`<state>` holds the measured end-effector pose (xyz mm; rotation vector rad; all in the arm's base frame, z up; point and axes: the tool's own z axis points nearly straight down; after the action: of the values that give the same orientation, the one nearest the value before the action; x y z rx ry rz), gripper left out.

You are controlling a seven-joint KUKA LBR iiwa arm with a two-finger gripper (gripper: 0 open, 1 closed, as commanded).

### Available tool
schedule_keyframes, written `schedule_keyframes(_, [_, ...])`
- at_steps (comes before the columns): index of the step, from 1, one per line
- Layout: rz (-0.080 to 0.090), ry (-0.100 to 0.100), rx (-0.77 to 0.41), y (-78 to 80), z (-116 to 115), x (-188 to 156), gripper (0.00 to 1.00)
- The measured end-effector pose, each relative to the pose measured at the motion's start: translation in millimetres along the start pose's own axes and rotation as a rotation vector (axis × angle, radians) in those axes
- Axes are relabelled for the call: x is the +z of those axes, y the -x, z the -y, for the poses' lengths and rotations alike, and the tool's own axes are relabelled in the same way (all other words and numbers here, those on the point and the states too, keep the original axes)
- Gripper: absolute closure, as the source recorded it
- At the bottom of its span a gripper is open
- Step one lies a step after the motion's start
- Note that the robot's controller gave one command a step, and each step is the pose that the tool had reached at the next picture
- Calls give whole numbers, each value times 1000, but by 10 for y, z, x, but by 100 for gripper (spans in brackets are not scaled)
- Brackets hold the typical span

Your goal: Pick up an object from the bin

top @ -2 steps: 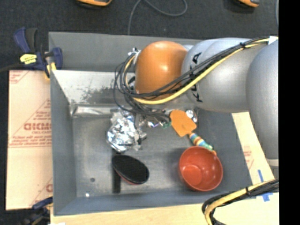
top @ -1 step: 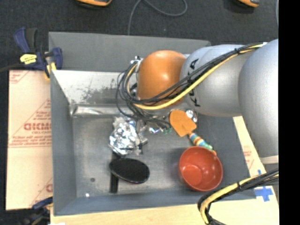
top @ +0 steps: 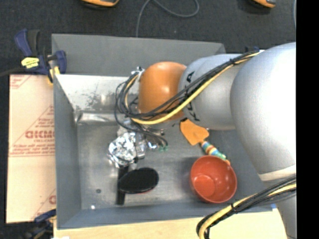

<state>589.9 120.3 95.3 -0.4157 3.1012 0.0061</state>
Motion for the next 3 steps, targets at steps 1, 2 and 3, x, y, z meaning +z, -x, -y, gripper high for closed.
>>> schedule_keyframes(1, [2,0,-87,25,-22,106,100])
schedule_keyframes(2, [5,0,103,26,-49,151,100])
schedule_keyframes(3, [13,1,49,-29,-45,166,100])
